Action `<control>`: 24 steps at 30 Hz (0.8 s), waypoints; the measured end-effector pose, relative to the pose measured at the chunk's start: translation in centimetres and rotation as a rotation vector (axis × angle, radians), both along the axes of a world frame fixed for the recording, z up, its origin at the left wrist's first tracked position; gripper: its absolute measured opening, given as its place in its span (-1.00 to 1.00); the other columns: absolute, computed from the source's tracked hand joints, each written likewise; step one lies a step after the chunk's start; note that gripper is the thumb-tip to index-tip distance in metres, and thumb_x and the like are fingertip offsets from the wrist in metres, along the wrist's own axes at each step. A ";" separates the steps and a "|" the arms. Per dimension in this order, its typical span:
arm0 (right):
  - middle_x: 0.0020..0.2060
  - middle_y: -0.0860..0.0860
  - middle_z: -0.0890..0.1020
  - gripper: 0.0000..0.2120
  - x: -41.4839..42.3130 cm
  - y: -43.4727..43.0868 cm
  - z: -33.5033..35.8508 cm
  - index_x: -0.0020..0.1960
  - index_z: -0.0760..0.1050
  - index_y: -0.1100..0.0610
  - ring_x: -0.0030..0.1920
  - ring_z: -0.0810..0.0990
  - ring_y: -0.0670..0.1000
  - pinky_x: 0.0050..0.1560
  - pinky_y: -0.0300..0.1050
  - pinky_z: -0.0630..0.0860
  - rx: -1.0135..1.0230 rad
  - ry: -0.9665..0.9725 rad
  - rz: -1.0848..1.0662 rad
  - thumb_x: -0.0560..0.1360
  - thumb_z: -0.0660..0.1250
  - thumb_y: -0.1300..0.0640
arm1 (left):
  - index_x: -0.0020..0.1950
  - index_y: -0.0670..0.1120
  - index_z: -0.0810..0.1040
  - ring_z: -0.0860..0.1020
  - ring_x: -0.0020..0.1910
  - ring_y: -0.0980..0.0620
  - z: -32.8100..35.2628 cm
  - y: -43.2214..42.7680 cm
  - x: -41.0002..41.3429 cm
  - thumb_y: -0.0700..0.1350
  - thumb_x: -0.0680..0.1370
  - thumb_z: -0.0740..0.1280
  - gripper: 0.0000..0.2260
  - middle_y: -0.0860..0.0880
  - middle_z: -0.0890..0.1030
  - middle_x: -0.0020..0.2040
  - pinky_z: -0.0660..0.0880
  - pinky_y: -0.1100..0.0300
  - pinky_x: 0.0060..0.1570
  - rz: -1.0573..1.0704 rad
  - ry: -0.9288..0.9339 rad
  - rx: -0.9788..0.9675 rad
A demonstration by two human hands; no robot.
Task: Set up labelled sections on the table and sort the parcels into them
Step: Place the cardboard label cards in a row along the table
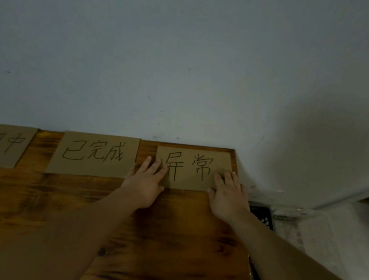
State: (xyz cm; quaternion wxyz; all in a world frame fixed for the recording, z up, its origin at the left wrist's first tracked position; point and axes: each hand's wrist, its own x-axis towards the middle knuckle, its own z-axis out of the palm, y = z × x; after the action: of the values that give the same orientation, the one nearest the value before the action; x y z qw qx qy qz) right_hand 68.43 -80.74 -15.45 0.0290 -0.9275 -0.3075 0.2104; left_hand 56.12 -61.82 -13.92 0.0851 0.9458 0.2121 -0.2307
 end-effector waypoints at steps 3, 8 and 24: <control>0.56 0.03 -0.15 -0.40 1.1 1.0 0.3 0.57 -0.14 0.00 0.54 -0.21 0.12 0.50 0.17 -0.13 -0.030 0.037 -0.033 0.62 -0.07 -0.18 | 0.55 0.08 -0.20 -0.29 0.51 -0.07 -0.2 0.5 1.4 0.15 0.62 0.04 -0.41 0.02 -0.26 0.55 -0.22 -0.16 0.45 0.008 0.006 -0.017; 0.56 0.07 -0.16 -0.36 1.4 1.9 1.5 0.57 -0.13 0.02 0.54 -0.21 0.15 0.49 0.18 -0.14 -0.069 0.090 -0.068 0.60 -0.05 -0.22 | 0.55 0.12 -0.20 -0.28 0.52 -0.09 1.1 1.7 1.1 0.23 0.59 0.08 -0.35 -0.02 -0.27 0.55 -0.19 -0.18 0.45 0.076 -0.013 -0.076; 0.53 0.12 0.15 -0.35 -24.5 21.3 15.9 0.55 0.07 0.13 0.50 0.15 0.15 0.47 0.03 0.13 0.089 0.084 0.350 0.60 0.06 -0.21 | 0.56 0.05 -0.08 -0.18 0.54 -0.09 13.3 17.6 -34.3 0.24 0.58 0.07 -0.37 -0.04 -0.16 0.57 -0.07 -0.18 0.46 0.547 -0.186 0.034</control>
State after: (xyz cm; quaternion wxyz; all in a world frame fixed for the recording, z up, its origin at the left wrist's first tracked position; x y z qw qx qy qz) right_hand 43.88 -59.47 0.43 0.0459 -0.8482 -0.4715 0.2370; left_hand 21.79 -44.26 -0.65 0.1476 0.8719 0.4543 -0.1077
